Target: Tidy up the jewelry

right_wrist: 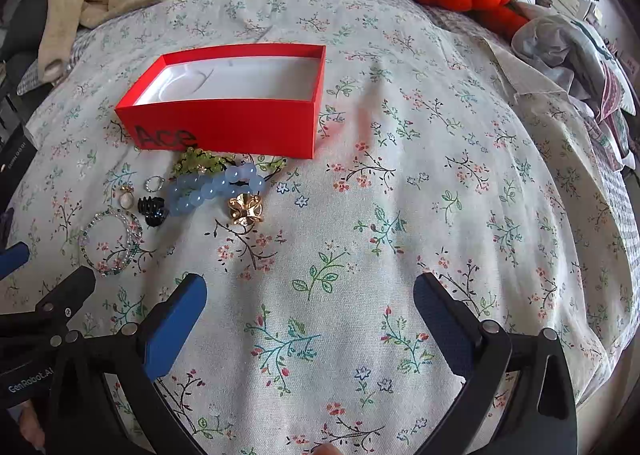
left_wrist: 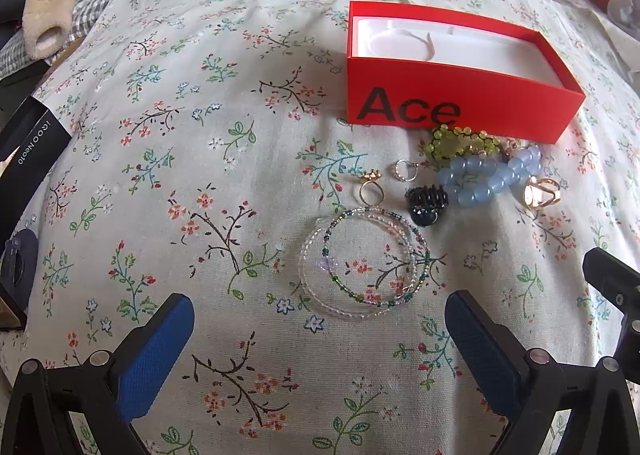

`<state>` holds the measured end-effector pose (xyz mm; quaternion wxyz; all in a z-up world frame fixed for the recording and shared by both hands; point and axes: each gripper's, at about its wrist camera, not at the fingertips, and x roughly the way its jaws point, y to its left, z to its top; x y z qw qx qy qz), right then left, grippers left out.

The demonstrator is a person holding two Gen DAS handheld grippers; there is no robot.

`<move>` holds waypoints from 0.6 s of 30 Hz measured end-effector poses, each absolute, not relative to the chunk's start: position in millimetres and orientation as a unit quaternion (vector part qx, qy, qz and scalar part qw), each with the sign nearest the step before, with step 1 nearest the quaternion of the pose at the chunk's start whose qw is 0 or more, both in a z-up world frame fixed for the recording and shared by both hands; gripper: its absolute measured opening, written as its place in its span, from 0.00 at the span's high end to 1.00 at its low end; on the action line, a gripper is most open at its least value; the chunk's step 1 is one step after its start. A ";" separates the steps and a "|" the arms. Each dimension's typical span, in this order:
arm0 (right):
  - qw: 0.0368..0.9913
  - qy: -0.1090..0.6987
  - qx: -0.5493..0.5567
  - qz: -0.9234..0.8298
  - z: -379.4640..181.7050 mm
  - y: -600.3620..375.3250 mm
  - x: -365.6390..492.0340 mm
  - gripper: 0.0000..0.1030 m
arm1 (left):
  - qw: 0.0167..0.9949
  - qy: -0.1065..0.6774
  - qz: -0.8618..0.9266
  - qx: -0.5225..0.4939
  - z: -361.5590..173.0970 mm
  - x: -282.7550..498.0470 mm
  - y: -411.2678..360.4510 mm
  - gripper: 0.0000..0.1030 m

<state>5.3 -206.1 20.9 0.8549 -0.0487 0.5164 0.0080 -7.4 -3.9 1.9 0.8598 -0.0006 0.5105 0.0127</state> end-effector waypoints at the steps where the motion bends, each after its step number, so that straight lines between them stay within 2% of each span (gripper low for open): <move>1: 0.855 0.517 -0.049 0.008 21.0 -206.4 5.9 0.00 | 0.859 0.511 0.013 -0.001 1.3 -7.1 -3.7 0.00; 18: 0.855 0.516 -0.049 0.006 22.3 -204.4 6.2 0.00 | 0.862 0.507 0.011 0.001 3.4 -10.1 -5.1 0.00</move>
